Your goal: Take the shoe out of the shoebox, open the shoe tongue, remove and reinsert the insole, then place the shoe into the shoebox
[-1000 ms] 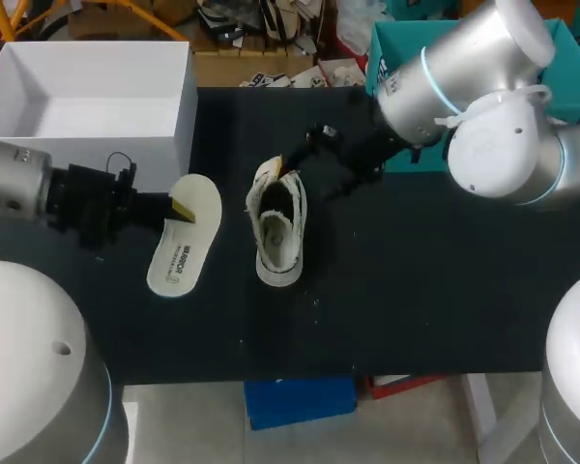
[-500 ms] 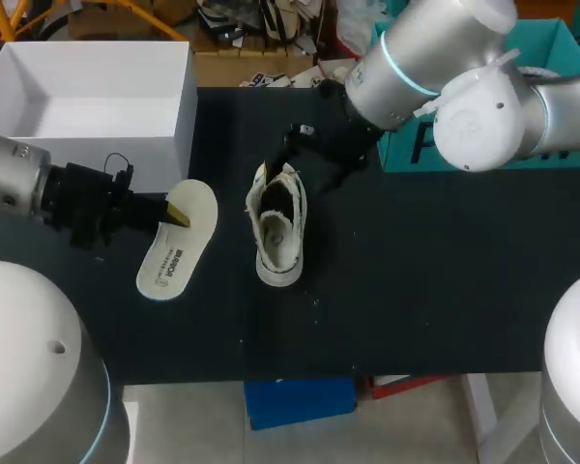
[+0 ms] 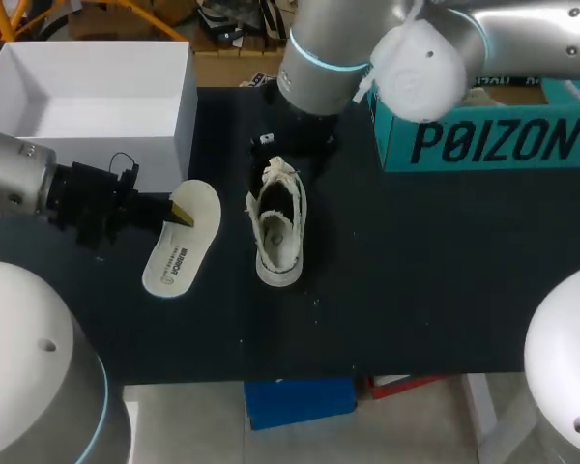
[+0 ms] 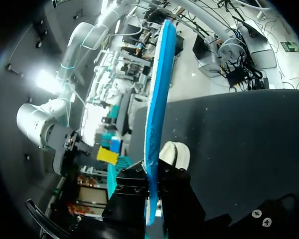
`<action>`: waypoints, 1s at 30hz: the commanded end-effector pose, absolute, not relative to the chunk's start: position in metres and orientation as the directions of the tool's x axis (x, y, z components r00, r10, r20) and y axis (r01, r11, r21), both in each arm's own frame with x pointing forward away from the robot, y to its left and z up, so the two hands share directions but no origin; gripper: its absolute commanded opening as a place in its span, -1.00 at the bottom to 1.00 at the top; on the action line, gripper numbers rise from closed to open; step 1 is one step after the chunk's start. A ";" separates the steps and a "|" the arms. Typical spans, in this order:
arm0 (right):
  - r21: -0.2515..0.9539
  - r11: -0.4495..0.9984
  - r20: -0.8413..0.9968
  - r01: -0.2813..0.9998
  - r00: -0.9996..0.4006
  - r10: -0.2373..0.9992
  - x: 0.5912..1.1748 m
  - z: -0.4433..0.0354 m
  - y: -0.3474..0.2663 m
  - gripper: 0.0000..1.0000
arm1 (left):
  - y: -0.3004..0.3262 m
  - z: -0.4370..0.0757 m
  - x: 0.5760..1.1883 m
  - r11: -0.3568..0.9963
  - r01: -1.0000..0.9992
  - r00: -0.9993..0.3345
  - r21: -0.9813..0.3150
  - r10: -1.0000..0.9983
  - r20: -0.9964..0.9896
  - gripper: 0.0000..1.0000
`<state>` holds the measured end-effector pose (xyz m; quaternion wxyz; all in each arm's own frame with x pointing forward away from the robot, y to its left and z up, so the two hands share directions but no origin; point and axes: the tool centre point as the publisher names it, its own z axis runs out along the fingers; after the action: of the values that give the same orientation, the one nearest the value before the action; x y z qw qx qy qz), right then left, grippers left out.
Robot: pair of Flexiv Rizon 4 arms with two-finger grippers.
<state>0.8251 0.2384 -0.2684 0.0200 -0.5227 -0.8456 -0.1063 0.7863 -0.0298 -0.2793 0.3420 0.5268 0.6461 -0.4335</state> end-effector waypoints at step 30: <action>0.033 0.862 -0.779 0.506 -0.528 0.340 0.817 -0.295 0.282 1.00 | -0.030 -0.279 0.786 0.070 0.977 -0.211 -0.199 0.389 -0.897 -1.00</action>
<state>0.8210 0.2815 -0.2830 -0.2990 -0.2580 -0.9158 0.0726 0.7863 -0.0302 -0.2800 0.3426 0.5266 0.6461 -0.4334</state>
